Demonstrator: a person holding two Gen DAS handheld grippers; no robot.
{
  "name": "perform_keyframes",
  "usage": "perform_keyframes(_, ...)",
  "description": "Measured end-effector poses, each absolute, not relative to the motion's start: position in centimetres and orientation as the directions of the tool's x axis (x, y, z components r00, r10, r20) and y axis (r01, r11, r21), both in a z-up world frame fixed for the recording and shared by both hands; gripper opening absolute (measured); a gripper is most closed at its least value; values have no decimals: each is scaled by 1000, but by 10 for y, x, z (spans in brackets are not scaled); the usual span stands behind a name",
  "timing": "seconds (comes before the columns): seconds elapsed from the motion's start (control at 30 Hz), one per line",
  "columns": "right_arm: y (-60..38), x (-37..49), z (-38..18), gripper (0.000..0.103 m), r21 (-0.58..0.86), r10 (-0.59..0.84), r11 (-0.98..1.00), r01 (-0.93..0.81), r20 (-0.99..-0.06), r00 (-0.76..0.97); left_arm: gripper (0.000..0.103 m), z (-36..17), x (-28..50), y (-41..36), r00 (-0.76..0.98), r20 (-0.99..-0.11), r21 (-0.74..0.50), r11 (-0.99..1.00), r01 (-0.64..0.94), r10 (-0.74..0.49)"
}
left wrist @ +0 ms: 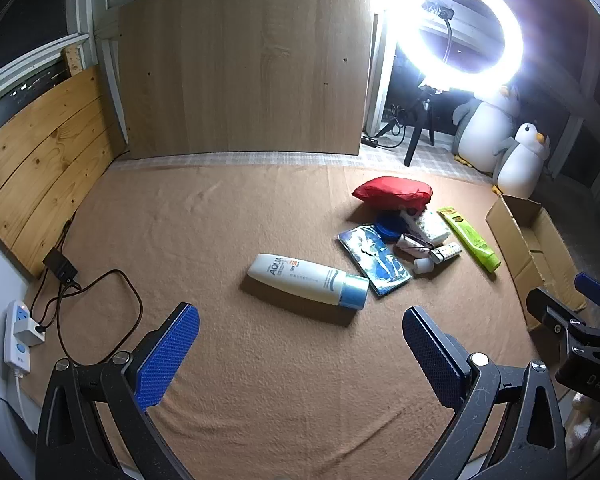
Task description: Organize objects
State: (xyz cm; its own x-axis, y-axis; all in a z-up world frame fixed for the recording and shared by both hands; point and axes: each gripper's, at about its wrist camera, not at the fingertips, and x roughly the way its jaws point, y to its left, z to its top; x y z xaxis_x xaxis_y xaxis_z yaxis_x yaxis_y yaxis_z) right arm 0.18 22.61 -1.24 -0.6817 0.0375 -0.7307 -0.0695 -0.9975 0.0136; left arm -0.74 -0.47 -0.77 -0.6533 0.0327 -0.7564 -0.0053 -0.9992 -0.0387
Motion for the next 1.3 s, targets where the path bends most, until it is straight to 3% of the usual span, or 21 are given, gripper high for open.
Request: perform_keyframes(1.3, 222, 0, -13, 103, 10, 39, -998, -68, -735, -677, 103, -8, -10, -2, -651, -758, -40, -999, -22, 45)
